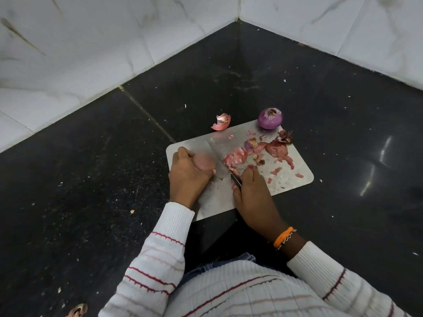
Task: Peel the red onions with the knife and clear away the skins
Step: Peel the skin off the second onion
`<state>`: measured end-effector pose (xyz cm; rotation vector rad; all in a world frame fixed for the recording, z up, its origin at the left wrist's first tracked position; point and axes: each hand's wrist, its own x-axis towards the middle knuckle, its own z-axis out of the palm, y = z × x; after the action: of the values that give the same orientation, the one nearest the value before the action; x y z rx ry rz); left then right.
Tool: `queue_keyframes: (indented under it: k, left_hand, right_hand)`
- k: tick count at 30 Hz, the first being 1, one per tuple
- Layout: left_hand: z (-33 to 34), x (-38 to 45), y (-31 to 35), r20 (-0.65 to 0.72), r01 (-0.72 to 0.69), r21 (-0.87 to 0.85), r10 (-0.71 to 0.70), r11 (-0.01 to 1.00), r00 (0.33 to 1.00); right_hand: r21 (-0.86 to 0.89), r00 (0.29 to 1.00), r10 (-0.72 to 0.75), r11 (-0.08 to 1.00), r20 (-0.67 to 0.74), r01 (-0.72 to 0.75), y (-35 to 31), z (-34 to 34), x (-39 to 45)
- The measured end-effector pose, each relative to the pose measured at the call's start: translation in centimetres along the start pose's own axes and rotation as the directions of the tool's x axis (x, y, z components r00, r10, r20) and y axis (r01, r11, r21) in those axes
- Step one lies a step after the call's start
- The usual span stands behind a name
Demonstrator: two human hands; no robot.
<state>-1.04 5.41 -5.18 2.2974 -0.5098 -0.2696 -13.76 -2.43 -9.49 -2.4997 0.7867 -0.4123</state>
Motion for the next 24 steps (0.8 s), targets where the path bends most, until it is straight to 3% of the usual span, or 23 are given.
queue_keyframes:
  k: [3,10,16,20,24]
  left_hand:
    - [0.2,-0.2,0.0,0.006,-0.023,-0.003,0.023,1.000,1.000]
    - [0.4,0.2,0.0,0.045,-0.044,0.008,0.044,0.999,0.998]
    - [0.6,0.3,0.2,0.081,-0.131,0.048,0.127,0.990,0.989]
    - [1.2,0.3,0.4,0.077,-0.162,0.005,0.161,0.987,0.984]
    - [2.1,0.1,1.2,0.091,-0.152,-0.021,0.153,0.988,0.984]
  right_hand:
    - [-0.060,0.999,0.034,0.998,0.036,-0.032,0.6,-0.4,0.4]
    - [0.001,0.985,0.155,0.988,-0.077,-0.155,3.8,-3.4,3.0]
    - [0.056,0.996,0.062,0.997,-0.067,-0.058,2.2,-3.3,1.6]
    - [0.236,0.999,0.042,0.971,0.021,-0.046,0.1,-3.5,1.0]
    - [0.315,1.000,-0.013,0.949,0.004,0.011,-0.9,-3.1,0.9]
